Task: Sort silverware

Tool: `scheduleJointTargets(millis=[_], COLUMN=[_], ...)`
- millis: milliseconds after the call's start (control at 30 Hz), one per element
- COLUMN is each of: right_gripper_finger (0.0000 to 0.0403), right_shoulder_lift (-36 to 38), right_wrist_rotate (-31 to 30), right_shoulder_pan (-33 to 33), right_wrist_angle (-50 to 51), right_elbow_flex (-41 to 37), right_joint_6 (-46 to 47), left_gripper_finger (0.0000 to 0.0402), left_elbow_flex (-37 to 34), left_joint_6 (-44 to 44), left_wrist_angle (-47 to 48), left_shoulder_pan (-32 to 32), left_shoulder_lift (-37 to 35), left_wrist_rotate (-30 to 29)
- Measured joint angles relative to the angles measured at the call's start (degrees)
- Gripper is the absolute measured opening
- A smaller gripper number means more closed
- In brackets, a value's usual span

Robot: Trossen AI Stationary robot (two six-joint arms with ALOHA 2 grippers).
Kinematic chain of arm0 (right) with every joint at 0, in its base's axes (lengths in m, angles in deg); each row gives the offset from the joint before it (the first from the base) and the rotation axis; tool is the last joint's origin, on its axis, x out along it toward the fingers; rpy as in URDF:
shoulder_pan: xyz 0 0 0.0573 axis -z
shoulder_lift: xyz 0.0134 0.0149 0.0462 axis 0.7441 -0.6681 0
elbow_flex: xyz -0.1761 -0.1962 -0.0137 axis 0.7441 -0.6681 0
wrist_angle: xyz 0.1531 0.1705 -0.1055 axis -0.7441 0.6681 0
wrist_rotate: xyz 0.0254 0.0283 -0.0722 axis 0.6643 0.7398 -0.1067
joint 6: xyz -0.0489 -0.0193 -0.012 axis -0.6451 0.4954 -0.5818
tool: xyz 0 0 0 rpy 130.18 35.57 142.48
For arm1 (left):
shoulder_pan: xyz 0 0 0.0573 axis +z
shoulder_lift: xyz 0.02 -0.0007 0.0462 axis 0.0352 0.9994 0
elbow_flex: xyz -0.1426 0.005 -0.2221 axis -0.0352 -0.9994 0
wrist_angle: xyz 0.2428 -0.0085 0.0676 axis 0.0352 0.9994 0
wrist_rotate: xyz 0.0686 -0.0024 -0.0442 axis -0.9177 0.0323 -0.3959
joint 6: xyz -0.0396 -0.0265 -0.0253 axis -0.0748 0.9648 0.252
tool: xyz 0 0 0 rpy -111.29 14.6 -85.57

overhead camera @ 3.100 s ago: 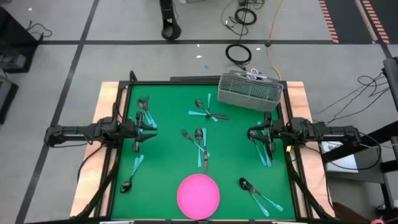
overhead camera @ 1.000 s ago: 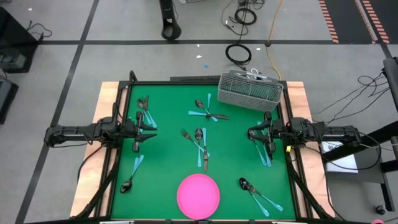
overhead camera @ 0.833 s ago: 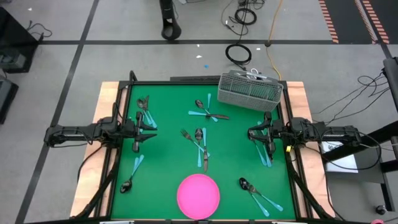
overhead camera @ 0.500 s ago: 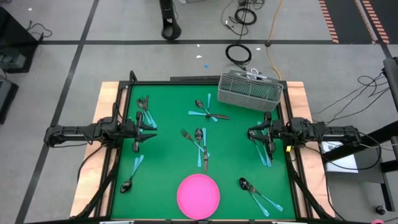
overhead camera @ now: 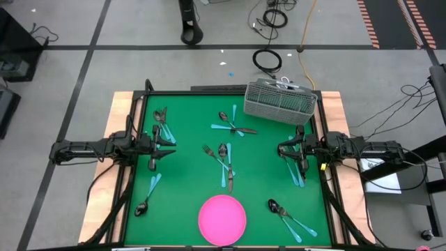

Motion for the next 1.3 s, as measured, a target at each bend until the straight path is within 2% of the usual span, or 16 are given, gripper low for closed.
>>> scheduleJointTargets(millis=[600, 833, 967, 1300], right_gripper_finger=[0.0160, 0.0160, 0.0160, 0.0160], right_shoulder_lift=[0.01, 0.02, 0.00, -0.02], right_wrist_rotate=[0.00, -0.13, -1.42, -4.62], right_shoulder_pan=[0.00, 0.00, 0.00, 0.00], right_wrist_angle=[-0.01, -0.02, -0.47, -9.75], right_elbow_flex=[0.00, 0.00, 0.00, 0.09], right_joint_6=[-0.01, -0.02, 0.15, 12.31], left_gripper_finger=[0.0109, 0.0109, 0.0109, 0.0109], left_elbow_flex=[0.00, 0.00, 0.00, 0.00], left_joint_6=[0.07, 15.47, 17.99, 18.13], left_wrist_angle=[-0.10, -1.05, -1.47, -1.52], left_shoulder_pan=[0.00, -0.02, -0.02, -0.02], left_shoulder_lift=[0.02, 0.00, 0.07, 0.38], left_wrist_rotate=[0.00, 0.04, 0.00, -0.16])
